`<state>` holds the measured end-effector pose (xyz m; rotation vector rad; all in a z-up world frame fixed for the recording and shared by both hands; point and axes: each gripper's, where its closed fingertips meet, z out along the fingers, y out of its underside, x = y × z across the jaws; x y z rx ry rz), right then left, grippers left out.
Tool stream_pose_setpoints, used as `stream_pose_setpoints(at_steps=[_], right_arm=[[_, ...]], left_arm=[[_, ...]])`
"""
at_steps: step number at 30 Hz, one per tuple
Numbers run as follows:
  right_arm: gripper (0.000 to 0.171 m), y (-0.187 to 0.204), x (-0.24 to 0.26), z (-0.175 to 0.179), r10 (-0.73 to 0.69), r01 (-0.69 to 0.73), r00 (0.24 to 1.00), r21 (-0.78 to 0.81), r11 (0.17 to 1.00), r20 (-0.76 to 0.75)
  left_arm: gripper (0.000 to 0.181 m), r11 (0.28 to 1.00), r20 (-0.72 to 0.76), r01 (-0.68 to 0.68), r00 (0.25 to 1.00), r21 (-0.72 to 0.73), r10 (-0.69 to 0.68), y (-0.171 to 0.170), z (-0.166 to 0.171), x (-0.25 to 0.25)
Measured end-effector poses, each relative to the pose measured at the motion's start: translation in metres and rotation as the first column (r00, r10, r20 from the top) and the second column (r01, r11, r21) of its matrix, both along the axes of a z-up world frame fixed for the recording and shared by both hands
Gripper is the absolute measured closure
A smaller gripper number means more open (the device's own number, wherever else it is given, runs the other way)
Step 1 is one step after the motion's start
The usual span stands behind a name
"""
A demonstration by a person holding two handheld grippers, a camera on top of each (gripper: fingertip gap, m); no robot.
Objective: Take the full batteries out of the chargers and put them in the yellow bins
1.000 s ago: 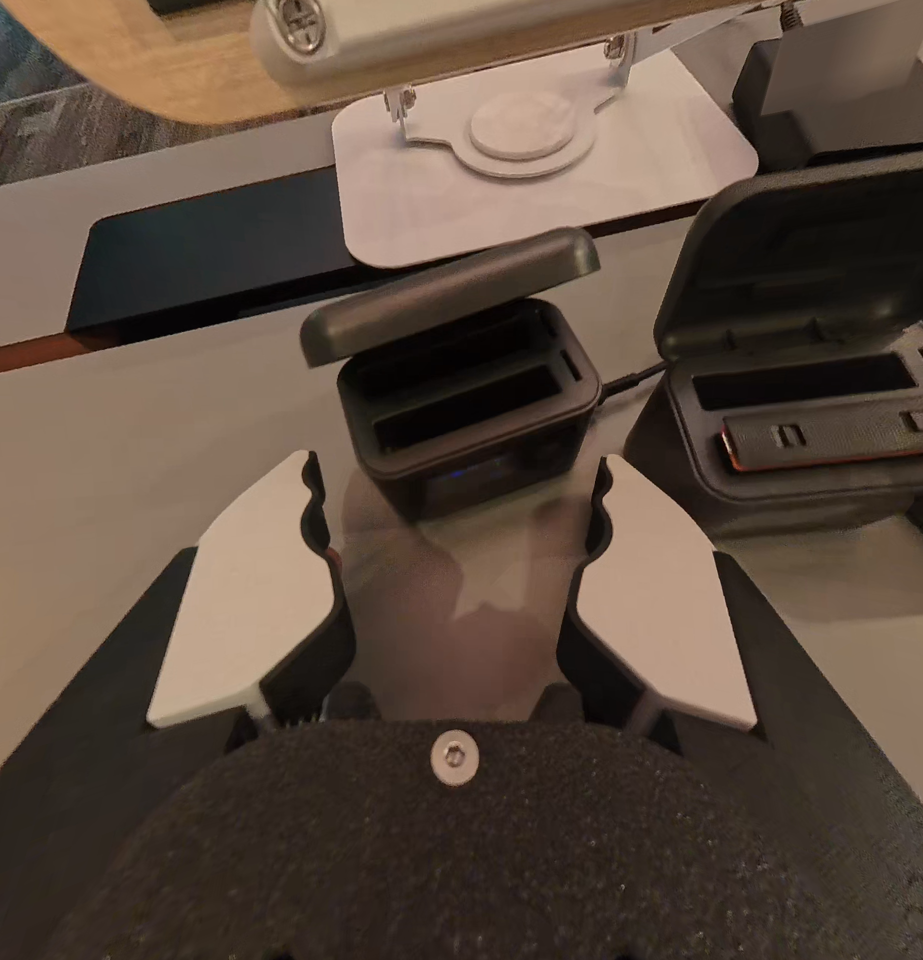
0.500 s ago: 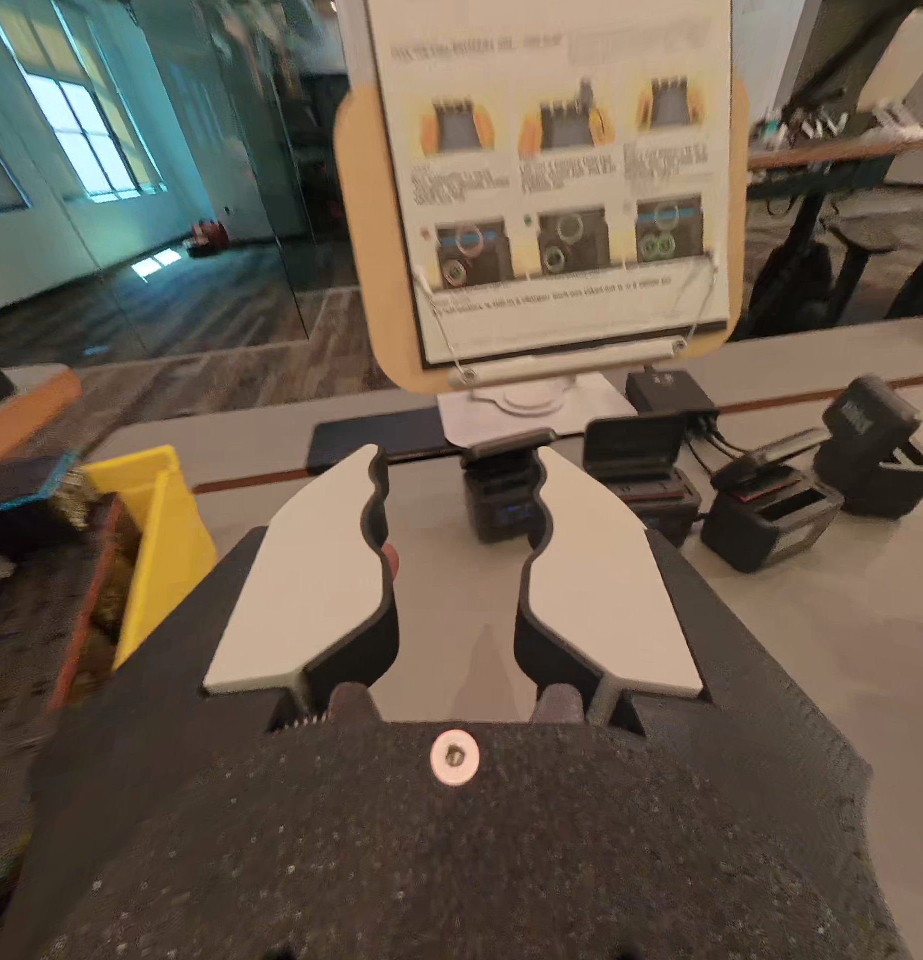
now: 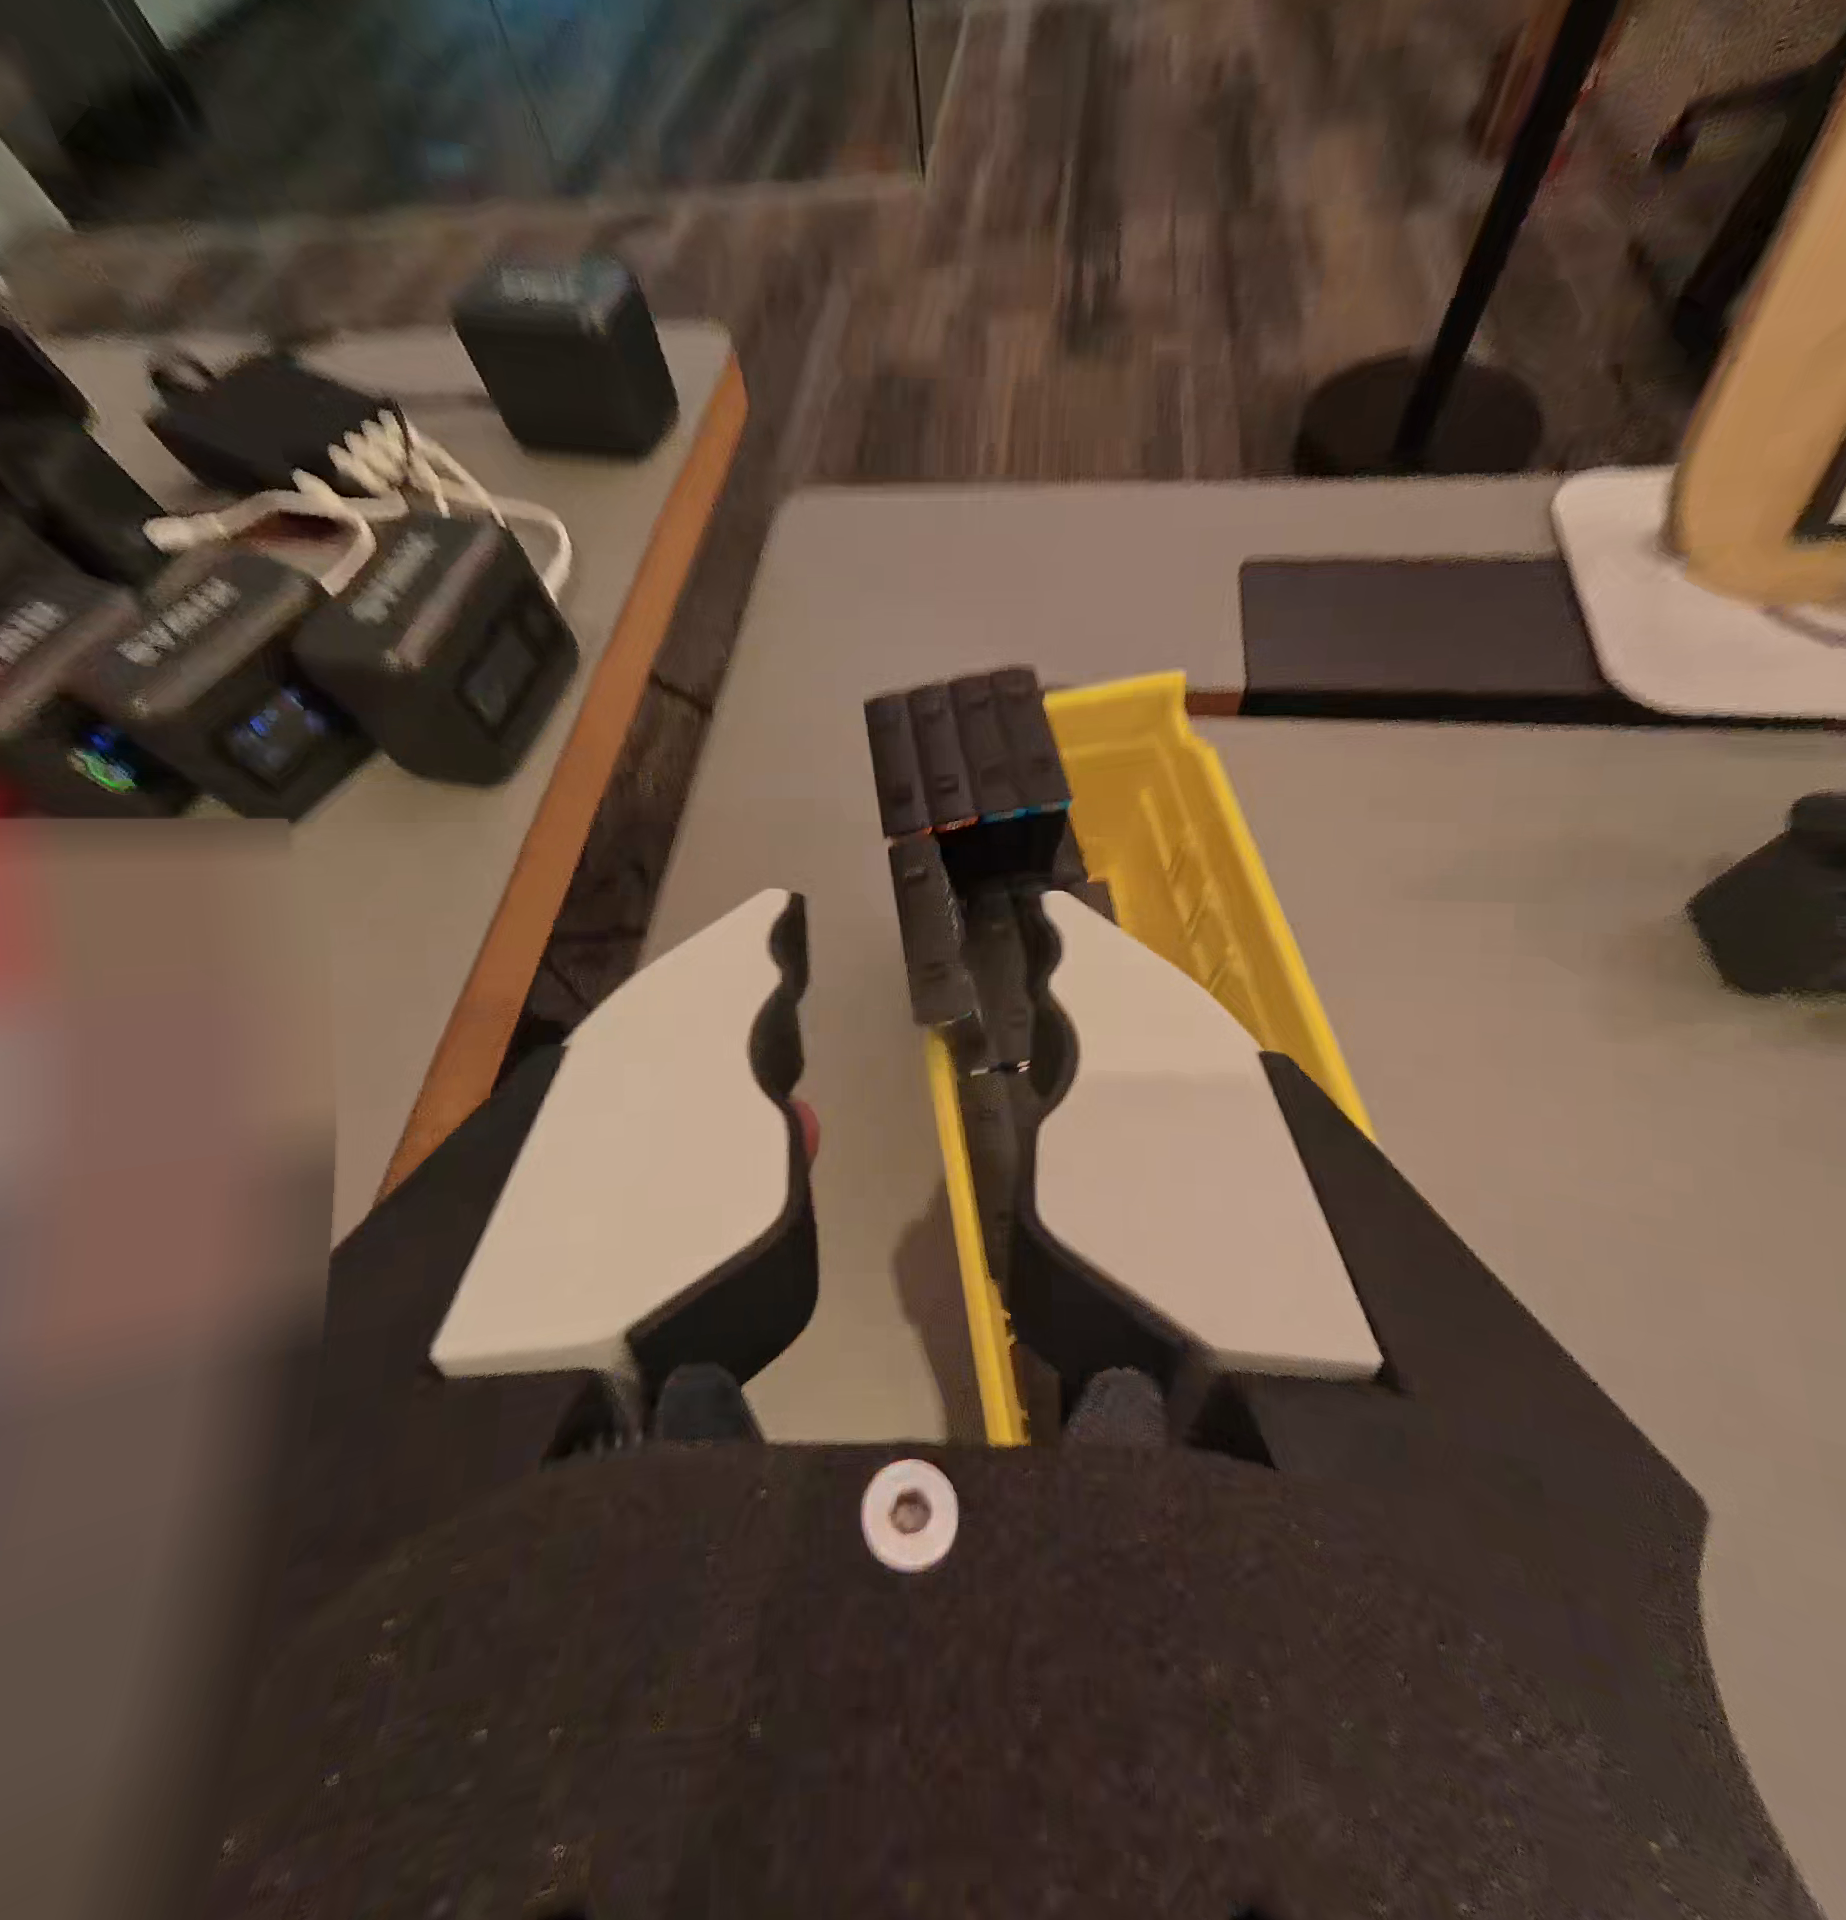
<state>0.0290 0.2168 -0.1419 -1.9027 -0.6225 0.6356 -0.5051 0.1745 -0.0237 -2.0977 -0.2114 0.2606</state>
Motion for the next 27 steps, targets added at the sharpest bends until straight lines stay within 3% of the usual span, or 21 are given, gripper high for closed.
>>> stream_pose_setpoints(at_steps=[5,10,14,23,27], right_arm=[[0.092,0.001,0.001,-0.004,0.0,0.0,1.0,-0.012,1.0,0.005],[0.092,0.002,0.003,-0.005,-0.001,0.001,1.0,-0.022,1.0,0.006],[0.093,0.002,0.003,-0.006,0.001,-0.001,1.0,-0.026,1.0,0.009],[0.094,0.0,0.001,-0.009,0.013,-0.012,1.0,-0.04,0.999,0.024],[0.095,0.0,0.001,-0.008,0.015,-0.015,1.0,-0.039,0.999,0.021]], left_arm=[[0.13,0.979,0.019,-0.003,1.0,-0.205,0.007,0.02,-0.05,-0.018],[0.137,0.958,0.047,0.008,0.999,-0.286,0.006,0.033,-0.074,-0.016],[0.163,0.95,0.009,0.0,1.0,-0.311,0.003,0.036,-0.078,-0.017],[0.165,0.936,0.032,0.052,0.999,-0.349,-0.044,0.034,-0.076,-0.007],[0.165,0.952,0.059,0.14,0.99,-0.273,-0.128,0.032,-0.053,0.013]])
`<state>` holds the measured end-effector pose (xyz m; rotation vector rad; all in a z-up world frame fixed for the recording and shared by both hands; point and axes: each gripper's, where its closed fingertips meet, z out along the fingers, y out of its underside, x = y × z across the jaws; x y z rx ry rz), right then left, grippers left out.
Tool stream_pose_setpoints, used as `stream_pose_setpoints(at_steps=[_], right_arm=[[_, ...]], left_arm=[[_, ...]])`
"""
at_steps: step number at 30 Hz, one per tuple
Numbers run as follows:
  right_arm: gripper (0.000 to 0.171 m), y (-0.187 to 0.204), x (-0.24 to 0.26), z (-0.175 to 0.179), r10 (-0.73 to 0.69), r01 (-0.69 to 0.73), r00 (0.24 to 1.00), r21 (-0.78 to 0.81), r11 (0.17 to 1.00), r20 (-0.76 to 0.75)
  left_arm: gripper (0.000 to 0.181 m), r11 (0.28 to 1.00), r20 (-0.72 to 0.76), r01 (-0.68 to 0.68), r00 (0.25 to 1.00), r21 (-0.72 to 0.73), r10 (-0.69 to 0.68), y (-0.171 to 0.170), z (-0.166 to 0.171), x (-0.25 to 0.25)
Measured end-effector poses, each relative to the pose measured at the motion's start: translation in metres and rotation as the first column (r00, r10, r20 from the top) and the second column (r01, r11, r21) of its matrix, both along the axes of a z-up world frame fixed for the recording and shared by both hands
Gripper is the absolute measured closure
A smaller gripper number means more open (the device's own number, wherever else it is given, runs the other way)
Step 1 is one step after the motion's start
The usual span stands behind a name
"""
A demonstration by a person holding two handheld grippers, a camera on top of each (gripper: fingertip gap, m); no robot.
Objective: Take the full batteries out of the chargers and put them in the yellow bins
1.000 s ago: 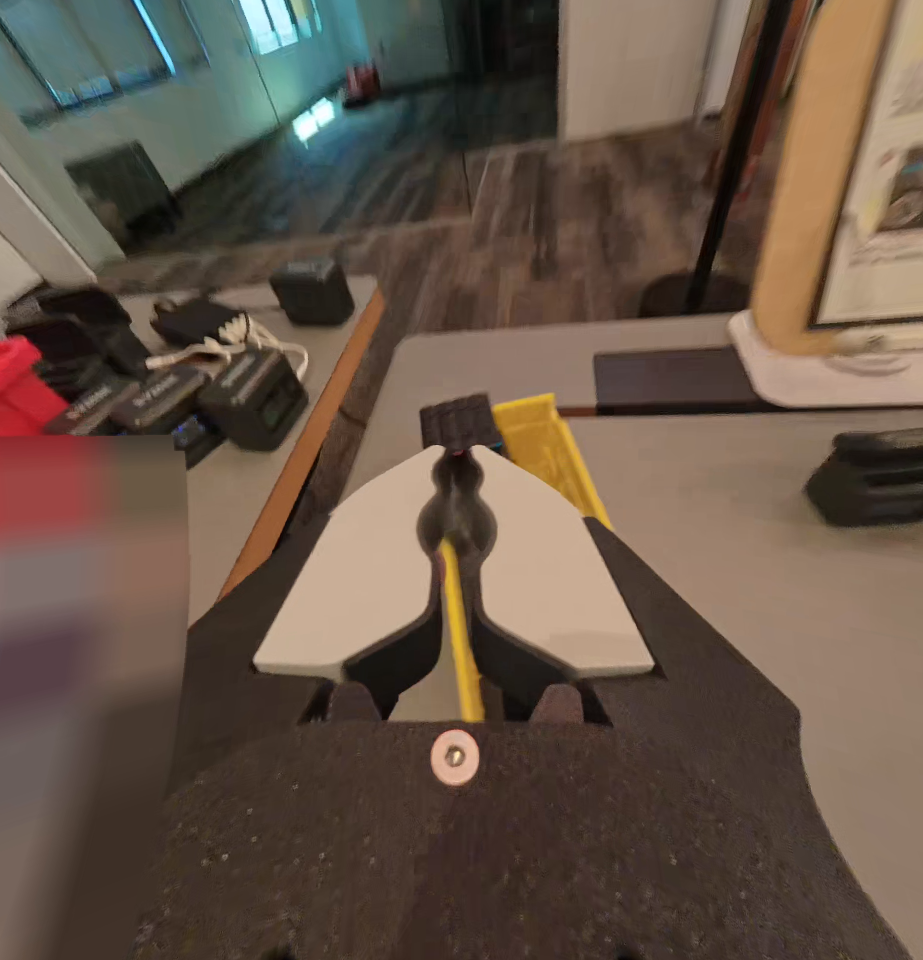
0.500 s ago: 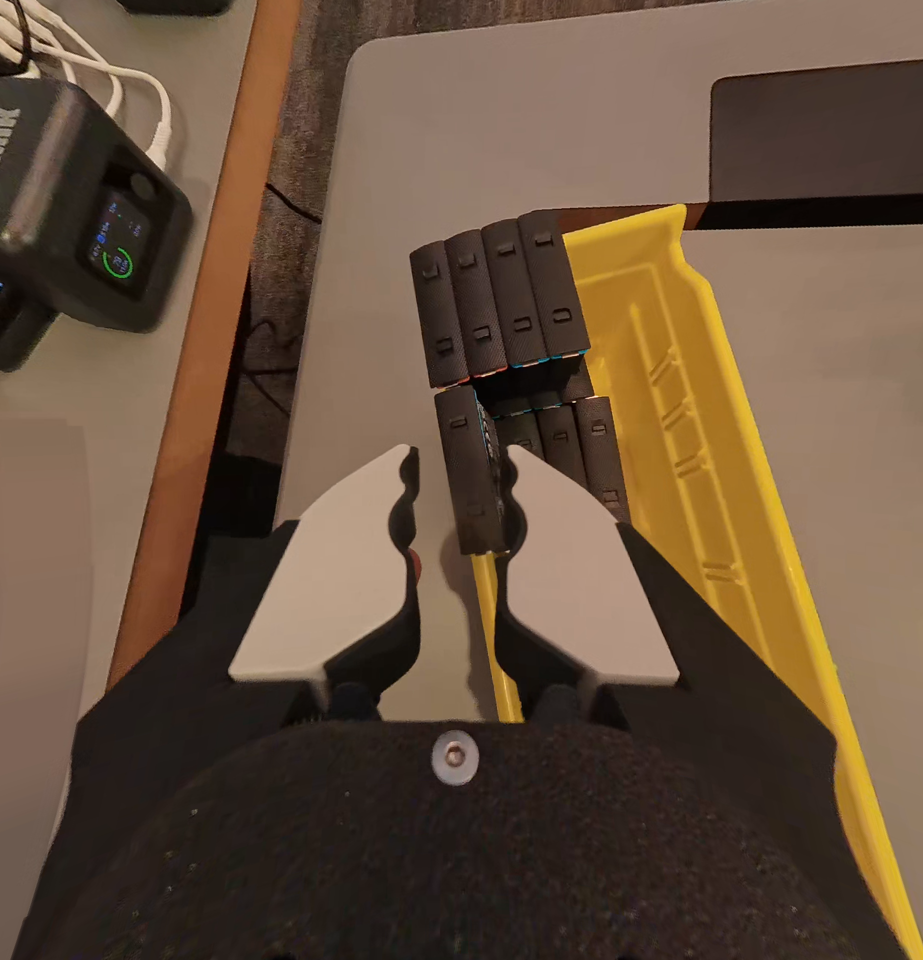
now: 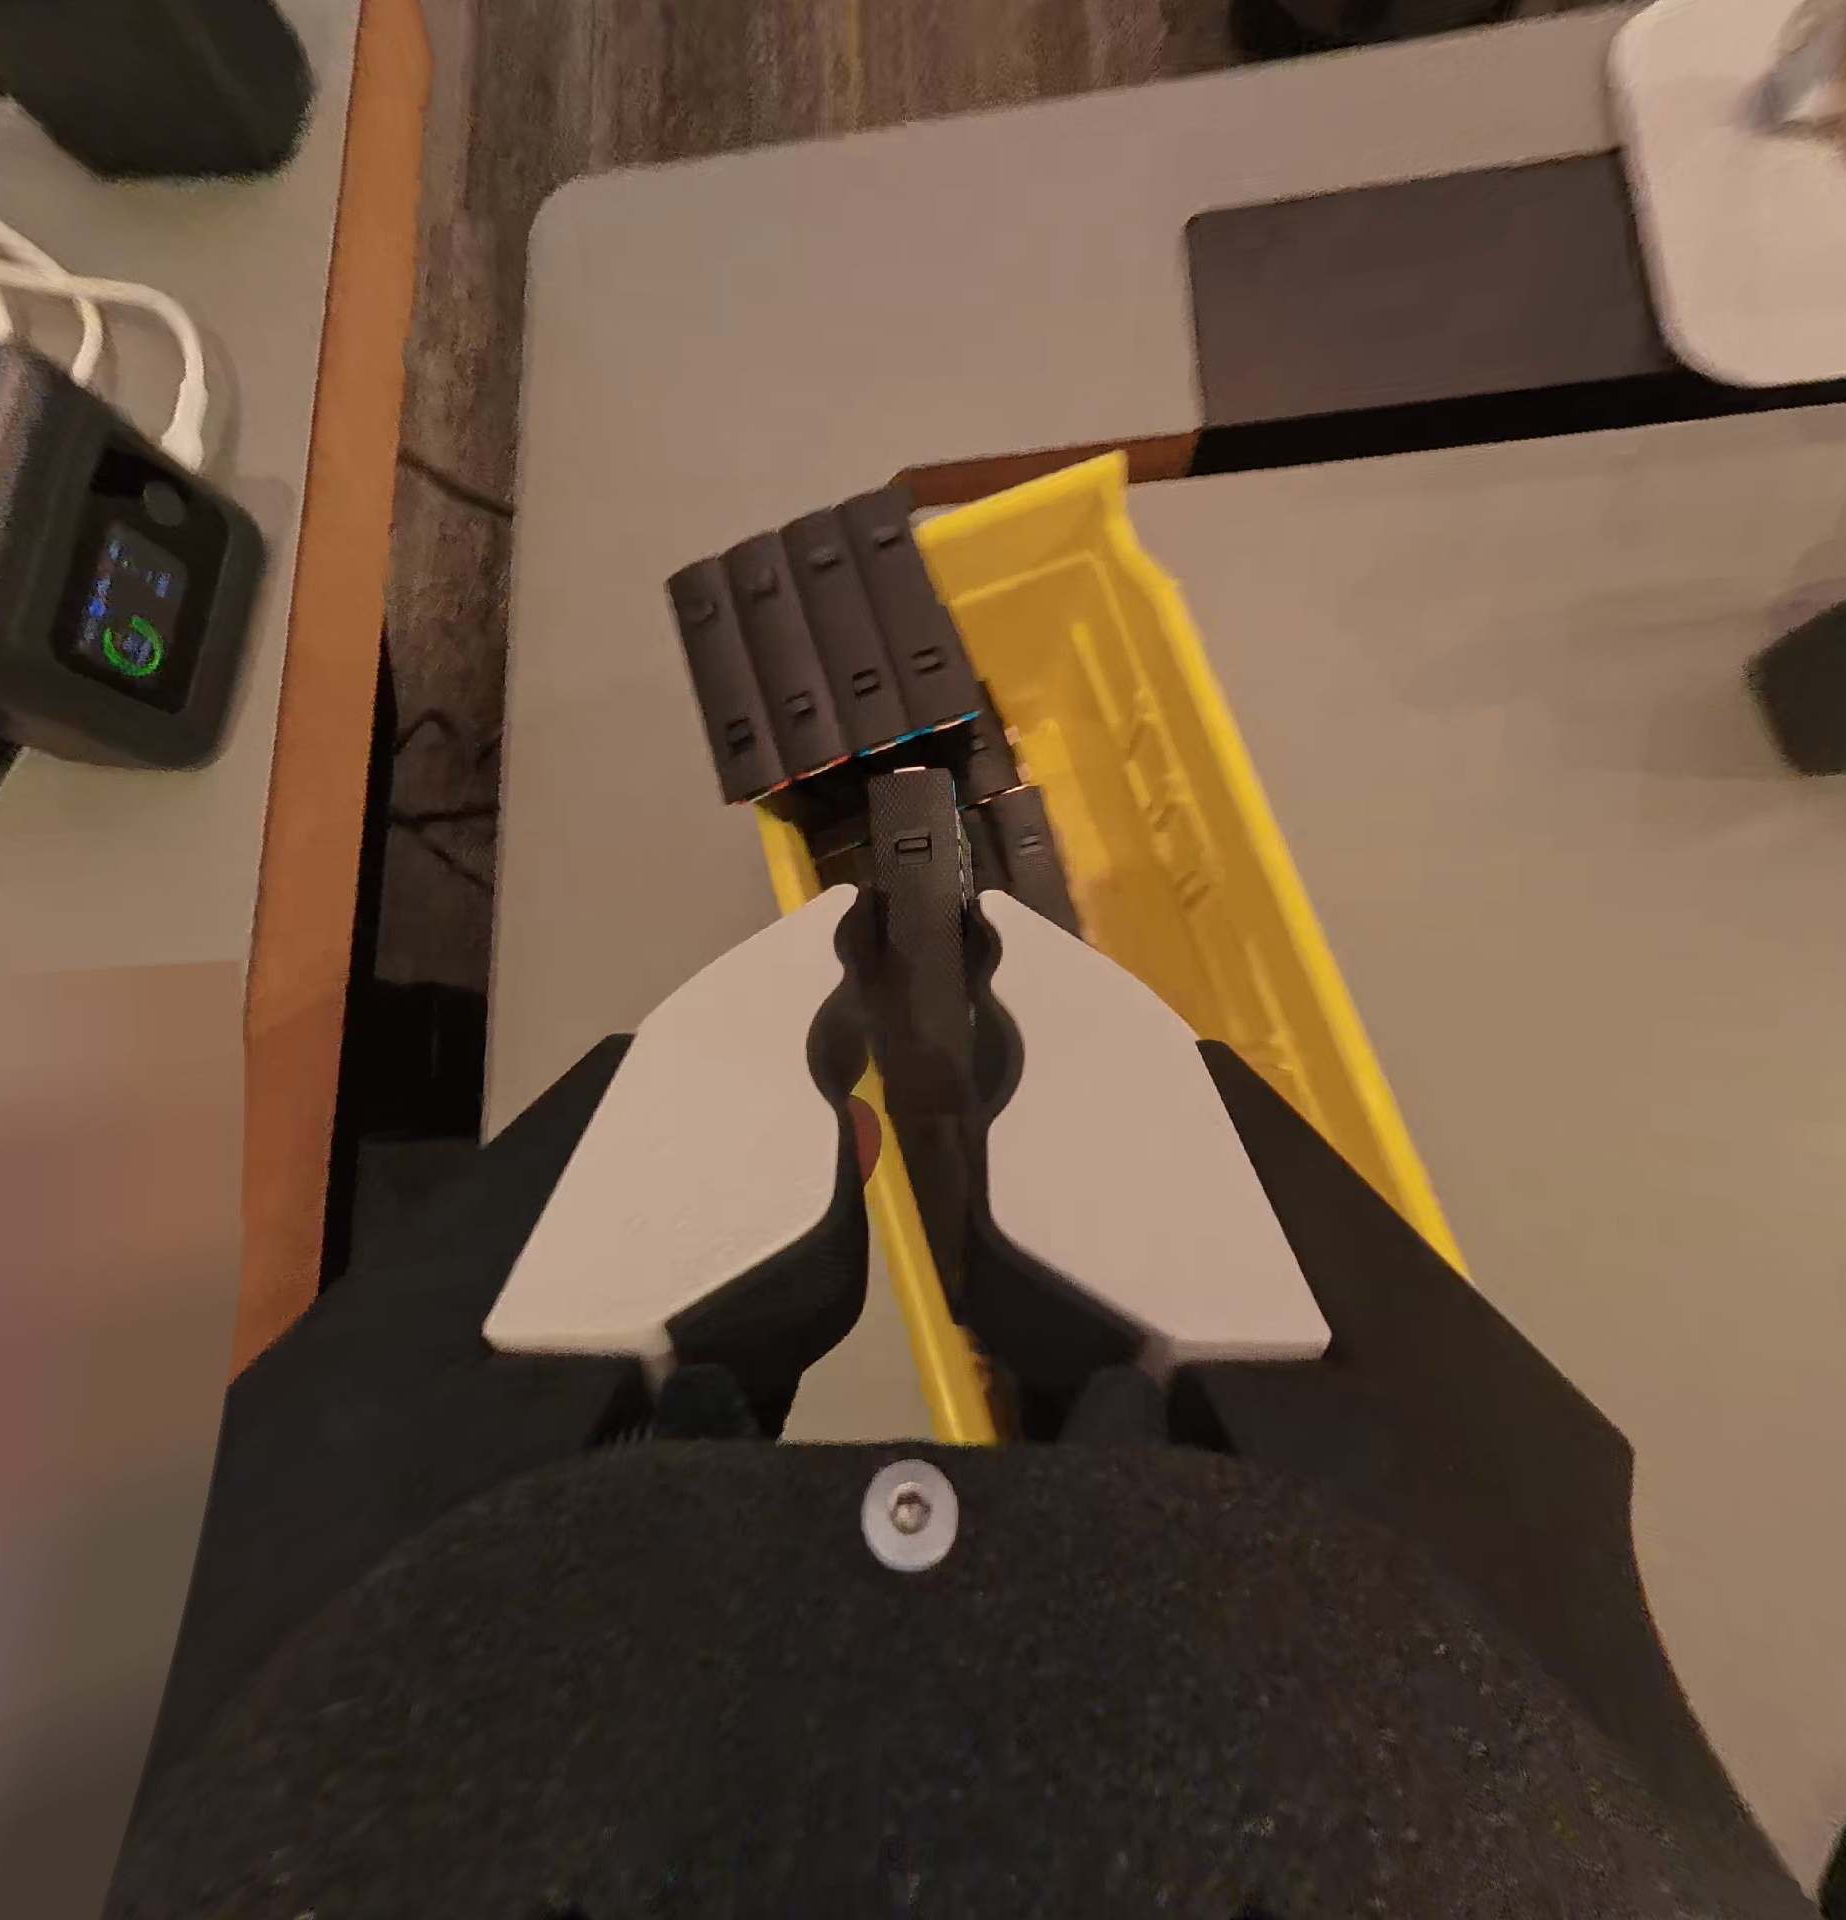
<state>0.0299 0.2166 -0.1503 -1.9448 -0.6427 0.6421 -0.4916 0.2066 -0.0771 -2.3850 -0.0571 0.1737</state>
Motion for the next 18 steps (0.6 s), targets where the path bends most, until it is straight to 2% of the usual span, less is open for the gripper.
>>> stream_pose_setpoints(at_steps=[5,9,13,18], right_arm=[[0.095,-0.003,-0.005,-0.003,0.02,-0.02,1.0,0.002,1.0,0.01],[0.097,-0.01,-0.014,0.004,0.082,-0.081,0.996,0.033,0.996,-0.02],[0.108,-0.042,-0.042,0.028,0.306,-0.293,0.946,0.12,0.948,-0.108],[0.116,-0.111,-0.08,0.066,0.614,-0.577,0.744,0.21,0.789,-0.264]], left_arm=[[0.165,0.971,0.087,0.203,0.973,0.125,-0.215,0.0,0.039,0.062],[0.165,0.885,0.104,0.417,0.89,0.206,-0.444,-0.008,0.06,0.135],[0.165,0.707,0.136,0.643,0.704,0.295,-0.697,-0.031,0.069,0.231],[0.165,0.467,0.192,0.772,0.428,0.43,-0.883,-0.074,0.063,0.346]])
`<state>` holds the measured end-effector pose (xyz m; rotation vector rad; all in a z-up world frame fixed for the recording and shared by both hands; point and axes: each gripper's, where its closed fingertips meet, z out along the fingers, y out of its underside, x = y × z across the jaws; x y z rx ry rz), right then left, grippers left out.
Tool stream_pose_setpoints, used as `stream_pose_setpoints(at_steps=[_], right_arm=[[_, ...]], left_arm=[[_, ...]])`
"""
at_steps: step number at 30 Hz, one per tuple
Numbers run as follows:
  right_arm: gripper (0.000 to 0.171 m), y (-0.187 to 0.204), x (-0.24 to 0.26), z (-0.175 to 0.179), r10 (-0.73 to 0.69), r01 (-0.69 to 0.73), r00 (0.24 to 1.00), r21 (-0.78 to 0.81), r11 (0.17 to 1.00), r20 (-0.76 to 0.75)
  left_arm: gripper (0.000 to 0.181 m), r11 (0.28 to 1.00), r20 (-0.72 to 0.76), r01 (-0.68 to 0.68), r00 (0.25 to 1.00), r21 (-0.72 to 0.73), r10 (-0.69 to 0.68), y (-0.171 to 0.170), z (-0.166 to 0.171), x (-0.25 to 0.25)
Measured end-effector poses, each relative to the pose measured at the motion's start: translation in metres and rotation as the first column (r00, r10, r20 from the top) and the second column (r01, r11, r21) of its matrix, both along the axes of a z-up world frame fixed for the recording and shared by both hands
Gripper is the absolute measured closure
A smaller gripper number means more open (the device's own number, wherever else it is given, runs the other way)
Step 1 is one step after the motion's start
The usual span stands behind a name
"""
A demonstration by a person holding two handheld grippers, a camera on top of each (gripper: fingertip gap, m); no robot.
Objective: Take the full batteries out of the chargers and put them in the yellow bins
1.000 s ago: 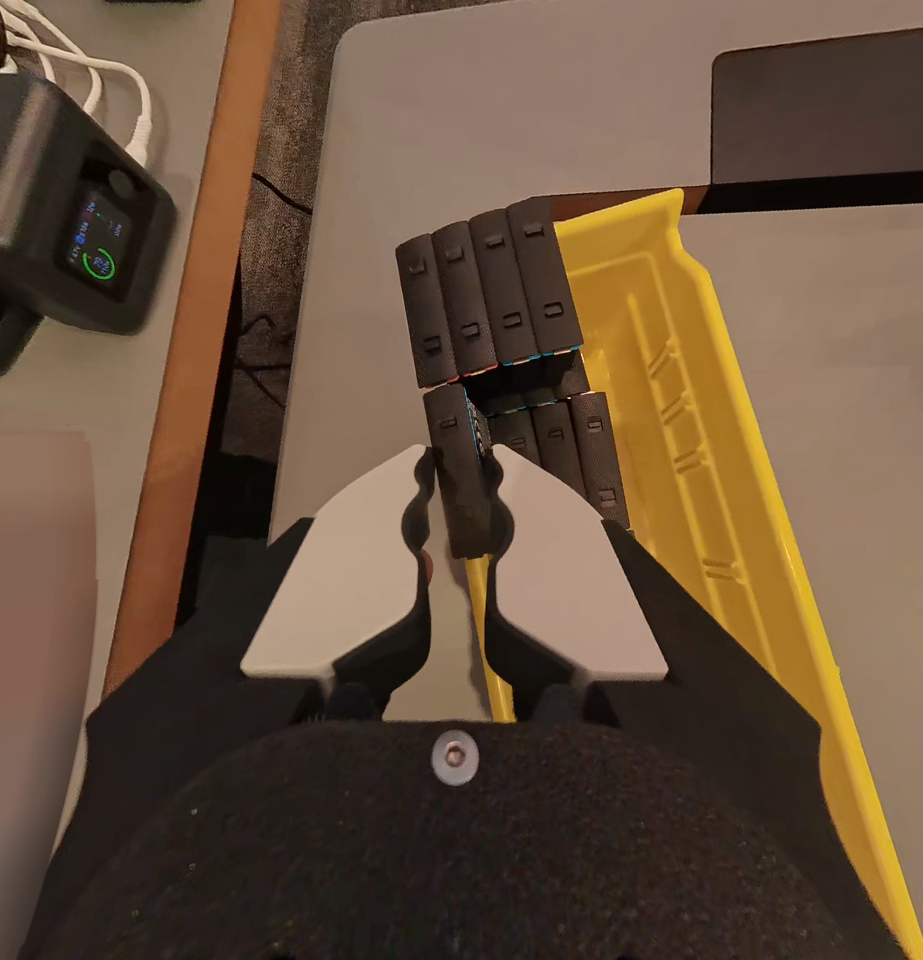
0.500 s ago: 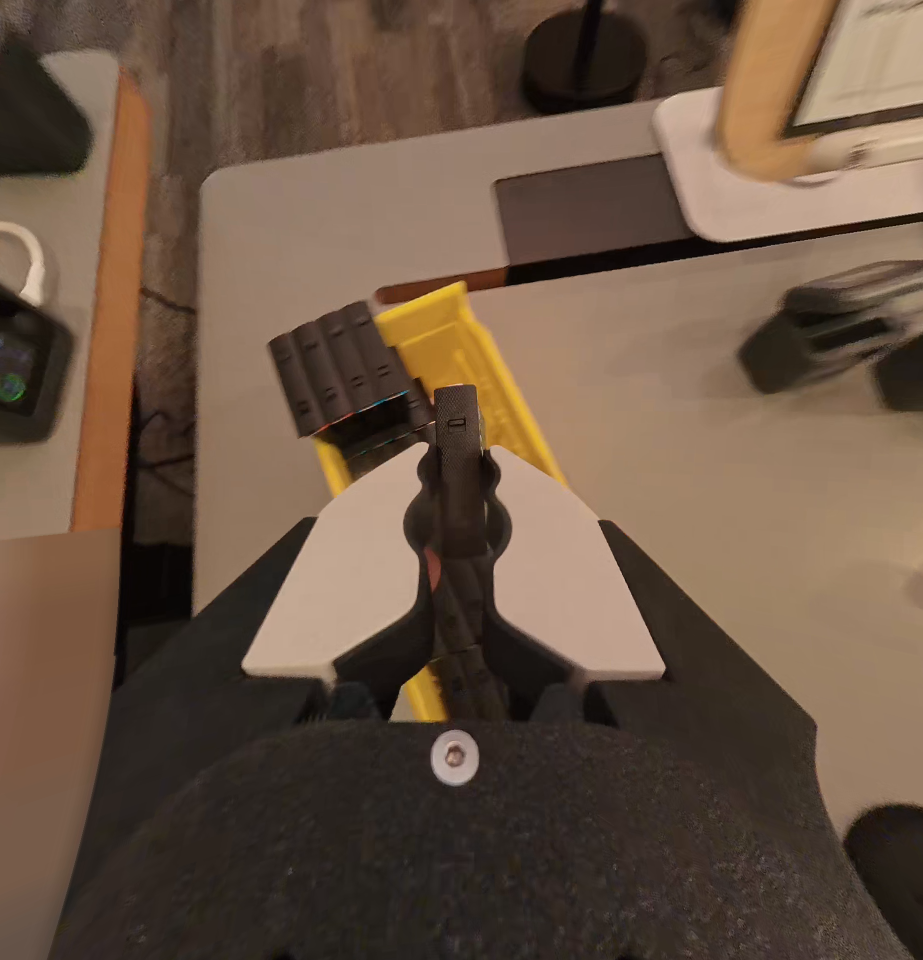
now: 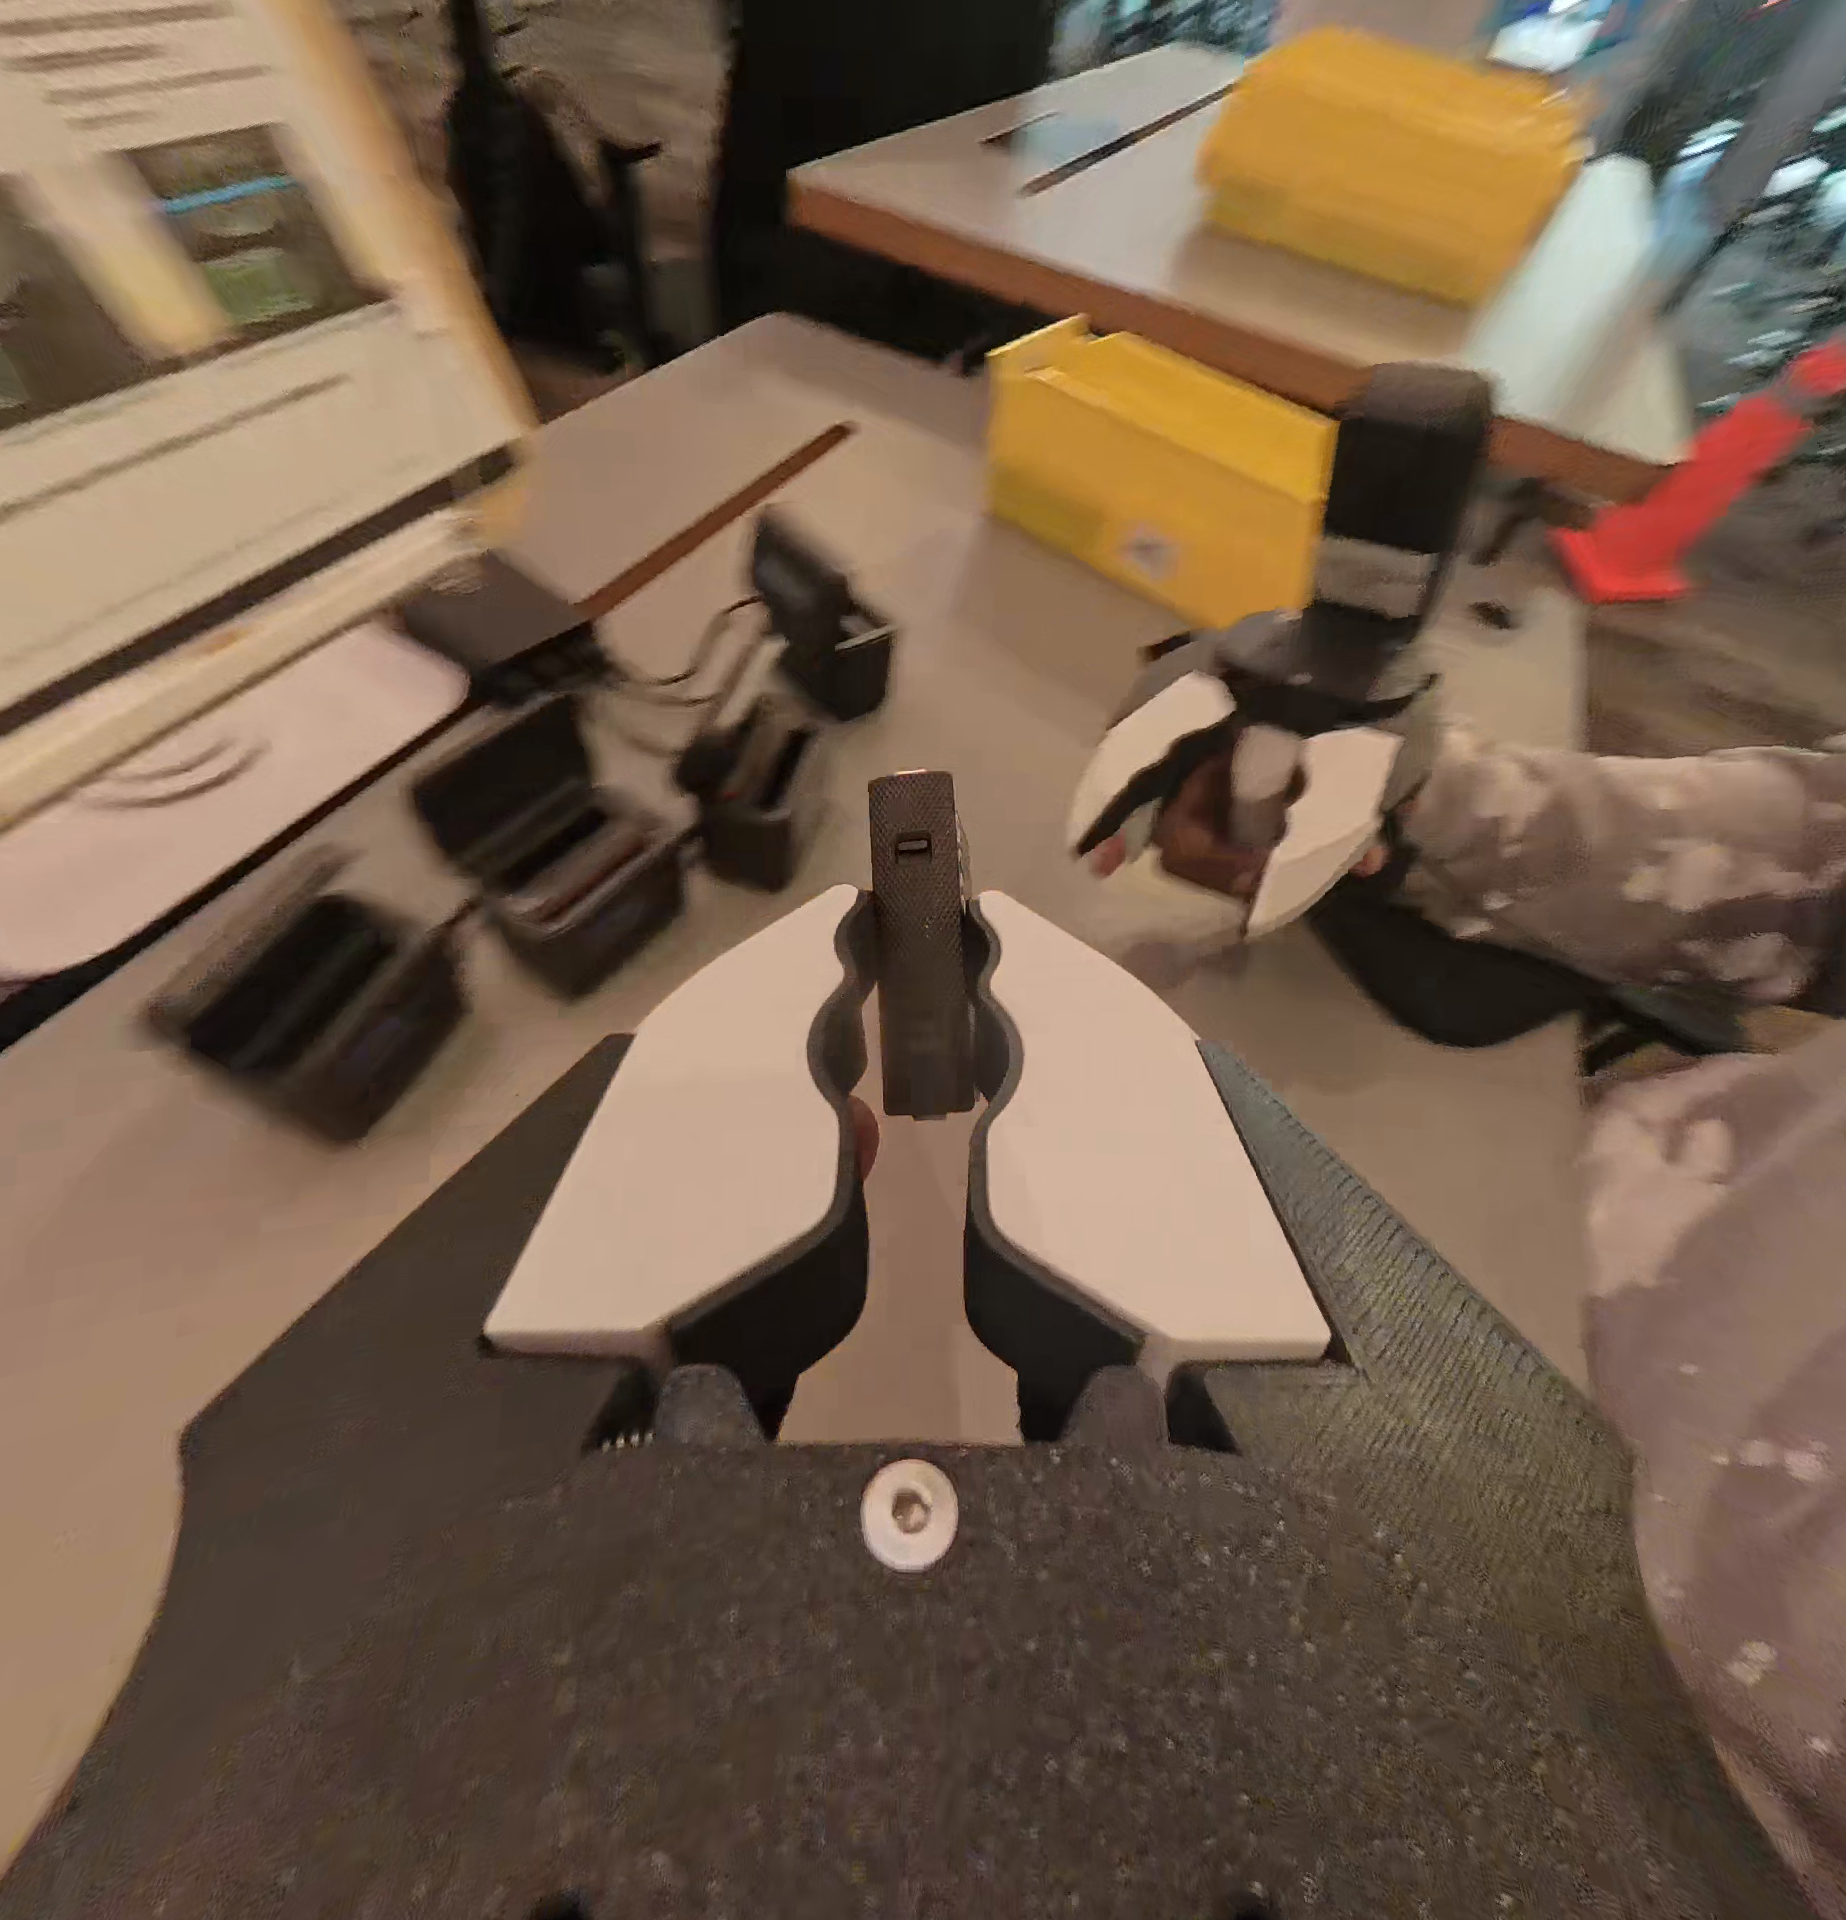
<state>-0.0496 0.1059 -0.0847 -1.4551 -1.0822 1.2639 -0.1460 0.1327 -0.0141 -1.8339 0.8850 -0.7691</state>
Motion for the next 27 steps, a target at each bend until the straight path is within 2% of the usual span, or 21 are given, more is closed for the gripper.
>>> stream_pose_setpoints(at_steps=[3,8,9,11,13,16,21,24,27], right_arm=[[0.114,-0.024,-0.009,0.019,0.113,-0.124,0.985,-0.079,0.989,-0.129],[0.119,-0.033,-0.009,0.036,0.149,-0.193,0.954,-0.153,0.969,-0.259],[0.124,-0.033,-0.009,0.037,0.149,-0.196,0.952,-0.156,0.968,-0.269],[0.156,-0.032,-0.006,0.039,0.144,-0.192,0.949,-0.151,0.97,-0.279],[0.161,-0.03,-0.003,0.037,0.144,-0.181,0.956,-0.129,0.975,-0.256],[0.161,-0.033,0.0,0.031,0.181,-0.196,0.97,-0.083,0.977,-0.163],[0.161,-0.041,0.008,0.008,0.227,-0.236,0.967,0.074,0.969,0.117],[0.161,-0.047,0.012,-0.005,0.256,-0.279,0.944,0.089,0.956,0.21],[0.161,-0.049,0.013,-0.013,0.266,-0.295,0.931,0.089,0.951,0.25]], left_arm=[[0.165,0.992,0.132,0.127,0.983,0.011,-0.127,-0.025,-0.004,0.052],[0.165,0.98,0.303,0.199,0.932,0.029,-0.198,-0.041,-0.008,0.095],[0.166,0.977,0.33,0.213,0.92,0.023,-0.209,-0.043,-0.009,0.099],[0.166,0.975,0.355,0.222,0.91,0.016,-0.213,-0.043,-0.012,0.102],[0.166,0.97,0.359,0.243,0.905,0.008,-0.229,-0.045,-0.014,0.104],[0.166,0.964,0.296,0.264,0.919,0.021,-0.259,-0.05,-0.022,0.105],[0.166,0.942,0.025,0.332,0.942,0.038,-0.333,-0.065,-0.052,0.104],[0.164,0.93,-0.126,0.365,0.925,0.033,-0.359,-0.071,-0.07,0.102],[0.166,0.93,-0.178,0.368,0.915,0.003,-0.362,-0.074,-0.079,0.103]])
